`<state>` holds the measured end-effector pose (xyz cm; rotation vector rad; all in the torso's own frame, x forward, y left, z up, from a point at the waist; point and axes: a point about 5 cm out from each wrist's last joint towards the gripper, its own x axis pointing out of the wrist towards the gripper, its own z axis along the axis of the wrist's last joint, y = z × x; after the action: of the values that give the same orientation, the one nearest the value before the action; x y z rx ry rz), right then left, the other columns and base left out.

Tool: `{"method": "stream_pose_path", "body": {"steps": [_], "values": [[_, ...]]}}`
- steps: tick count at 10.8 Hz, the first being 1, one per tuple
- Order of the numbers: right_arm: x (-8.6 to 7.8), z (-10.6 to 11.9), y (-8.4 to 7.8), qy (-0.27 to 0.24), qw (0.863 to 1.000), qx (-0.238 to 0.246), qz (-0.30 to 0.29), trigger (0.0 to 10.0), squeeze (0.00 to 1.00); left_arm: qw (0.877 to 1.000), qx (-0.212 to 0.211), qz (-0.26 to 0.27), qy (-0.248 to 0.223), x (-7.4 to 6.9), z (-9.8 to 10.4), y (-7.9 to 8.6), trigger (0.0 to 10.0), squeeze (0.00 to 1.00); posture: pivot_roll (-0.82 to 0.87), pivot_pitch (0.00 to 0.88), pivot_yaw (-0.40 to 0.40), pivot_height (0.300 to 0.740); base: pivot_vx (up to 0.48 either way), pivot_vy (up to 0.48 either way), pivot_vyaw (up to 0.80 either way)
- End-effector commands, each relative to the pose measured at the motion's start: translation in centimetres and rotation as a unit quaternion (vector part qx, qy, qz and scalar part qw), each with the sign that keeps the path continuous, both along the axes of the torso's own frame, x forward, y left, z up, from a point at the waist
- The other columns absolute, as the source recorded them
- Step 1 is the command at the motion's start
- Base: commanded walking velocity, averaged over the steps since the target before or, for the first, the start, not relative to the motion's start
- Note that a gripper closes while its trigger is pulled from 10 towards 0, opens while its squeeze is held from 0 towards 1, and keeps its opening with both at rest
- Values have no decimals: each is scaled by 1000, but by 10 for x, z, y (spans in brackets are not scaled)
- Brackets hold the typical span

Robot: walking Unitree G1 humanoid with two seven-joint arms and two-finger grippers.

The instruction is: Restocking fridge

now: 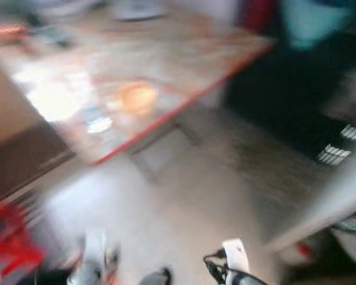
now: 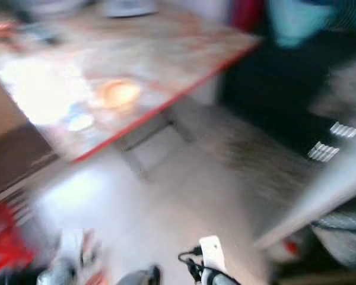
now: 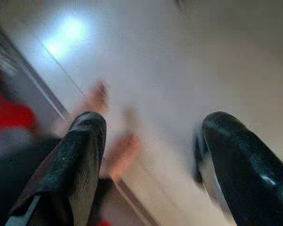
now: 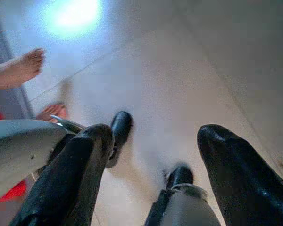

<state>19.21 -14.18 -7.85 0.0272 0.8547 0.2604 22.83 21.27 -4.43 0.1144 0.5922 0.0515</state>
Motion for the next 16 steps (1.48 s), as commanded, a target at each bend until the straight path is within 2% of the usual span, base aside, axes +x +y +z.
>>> {"method": "stream_pose_path", "body": {"steps": [1, 2, 3, 4, 5, 6, 7, 8, 9, 10, 13, 16], "values": [[-13, -7, -2, 28, 1000, 6, -6, 10000, 0, 998, 9, 13, -57, 10, 14, 7, 10000, 0, 117, 181, 56, 740, 0, 0, 0], [-12, -7, -4, 28, 999, 7, -18, 10000, 0, 989, 14, 15, -145, 29, 39, 7, 10000, 0, 123, 184, 54, 740, 0, 0, 0], [-13, -7, -8, 30, 998, 8, -47, 10000, 0, 971, 26, 24, -238, 44, 69, 6, 10000, 0, 132, 186, 52, 740, 0, 0, 0], [-15, -9, -7, 35, 998, 7, -52, 10000, 0, 952, 44, 17, -302, 50, 92, 0, 10000, 0, 135, 187, 52, 740, 0, 0, 0], [-15, -9, -9, 36, 998, -1, -56, 10000, 0, 941, 55, 12, -332, 49, 105, -1, 10000, 0, 120, 190, 53, 740, 0, 0, 0], [-12, -7, -10, 32, 995, 16, -89, 10000, 0, 917, 50, 16, -395, 44, 131, -6, 10000, 0, 131, 190, 51, 740, 0, 0, 0], [-11, -7, -13, 32, 994, 15, -105, 10000, 0, 906, 61, 6, -418, 40, 145, -14, 10000, 0, 133, 192, 52, 740, 0, 0, 0], [-10, -6, -17, 32, 992, 14, -119, 10000, 0, 894, 53, 21, -444, 40, 161, -16, 10000, 0, 131, 194, 49, 740, 0, 0, 0], [-11, -7, -16, 29, 993, 12, -112, 10000, 0, 888, 47, 26, -457, 42, 172, -17, 10000, 0, 129, 195, 49, 740, 0, 0, 0], [-10, -6, -15, 24, 993, 10, -116, 10000, 0, 887, 32, 26, -460, 45, 180, -17, 10000, 0, 124, 194, 46, 740, 0, 0, 531], [-10, -6, -19, 23, 989, 15, -147, 10000, 0, 890, -24, 10, -456, 55, 199, -28, 10000, 0, 129, 190, 40, 740, 0, 0, 800], [-13, -8, -20, 28, 986, 15, -165, 10000, 0, 894, -39, -15, -446, 56, 207, -33, 10000, 0, 137, 178, 41, 740, 0, 0, 144]]}}
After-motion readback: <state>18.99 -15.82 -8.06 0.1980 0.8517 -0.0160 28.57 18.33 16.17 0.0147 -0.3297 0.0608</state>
